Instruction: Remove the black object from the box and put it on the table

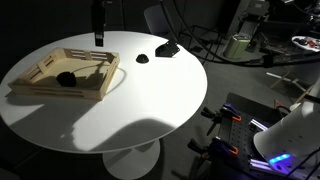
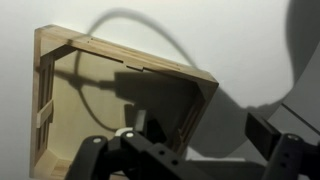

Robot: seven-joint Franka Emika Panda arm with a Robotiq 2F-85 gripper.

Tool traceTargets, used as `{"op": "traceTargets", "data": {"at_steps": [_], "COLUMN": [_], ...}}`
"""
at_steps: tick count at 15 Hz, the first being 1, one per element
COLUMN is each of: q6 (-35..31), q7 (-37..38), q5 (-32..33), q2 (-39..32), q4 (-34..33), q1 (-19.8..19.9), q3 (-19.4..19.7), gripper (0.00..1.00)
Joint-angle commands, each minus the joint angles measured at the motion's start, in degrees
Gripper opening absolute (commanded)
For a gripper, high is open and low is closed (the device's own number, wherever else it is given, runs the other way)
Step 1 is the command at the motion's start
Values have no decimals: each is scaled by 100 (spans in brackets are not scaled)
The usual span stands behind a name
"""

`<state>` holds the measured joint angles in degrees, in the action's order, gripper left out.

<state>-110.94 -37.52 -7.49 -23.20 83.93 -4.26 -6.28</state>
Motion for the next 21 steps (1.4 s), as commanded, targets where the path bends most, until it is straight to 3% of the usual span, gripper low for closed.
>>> {"op": "traceTargets", "data": {"at_steps": [1, 9, 21], "q6": [23, 27, -120], "q7": [29, -1, -701], "q5": [63, 58, 454], "q2": [-19, -57, -1210], "q4": [-23, -54, -1054], "q1": [83, 87, -24], "q3": [-110, -122, -336], "gripper": [100, 100, 100]}}
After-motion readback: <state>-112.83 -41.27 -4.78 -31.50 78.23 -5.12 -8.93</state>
